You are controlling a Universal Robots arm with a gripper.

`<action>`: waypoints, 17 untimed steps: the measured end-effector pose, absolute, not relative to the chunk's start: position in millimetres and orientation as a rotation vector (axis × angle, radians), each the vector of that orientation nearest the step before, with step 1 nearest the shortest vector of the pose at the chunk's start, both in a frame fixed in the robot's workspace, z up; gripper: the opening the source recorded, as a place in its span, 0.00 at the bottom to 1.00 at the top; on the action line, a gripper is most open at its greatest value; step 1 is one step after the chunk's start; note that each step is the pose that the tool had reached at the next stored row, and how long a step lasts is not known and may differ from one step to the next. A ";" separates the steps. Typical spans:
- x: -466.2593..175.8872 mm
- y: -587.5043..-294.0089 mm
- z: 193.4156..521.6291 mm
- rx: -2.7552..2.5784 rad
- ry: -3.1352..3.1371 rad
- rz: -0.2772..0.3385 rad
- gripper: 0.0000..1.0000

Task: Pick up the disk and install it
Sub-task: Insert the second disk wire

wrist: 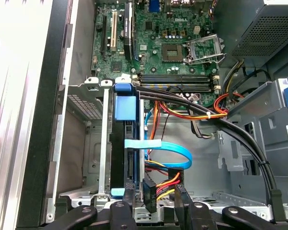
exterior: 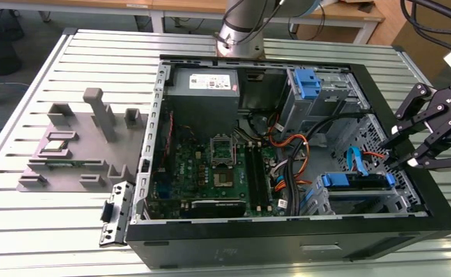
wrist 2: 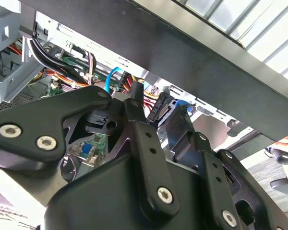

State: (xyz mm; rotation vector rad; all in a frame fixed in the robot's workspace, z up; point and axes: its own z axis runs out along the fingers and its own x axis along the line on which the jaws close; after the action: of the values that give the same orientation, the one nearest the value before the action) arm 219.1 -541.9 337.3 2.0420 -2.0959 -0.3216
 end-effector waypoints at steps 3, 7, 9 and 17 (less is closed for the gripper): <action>219.0 -541.9 337.3 2.042 -2.096 -0.322 0.38; 219.0 -541.9 337.3 2.042 -2.096 -0.322 0.36; 219.0 -541.9 337.3 2.042 -2.096 -0.322 0.29; 219.1 -541.9 339.2 2.035 -2.093 -0.308 0.29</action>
State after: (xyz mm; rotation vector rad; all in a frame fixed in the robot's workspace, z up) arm 219.1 -541.9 339.2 2.0353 -2.0929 -0.3084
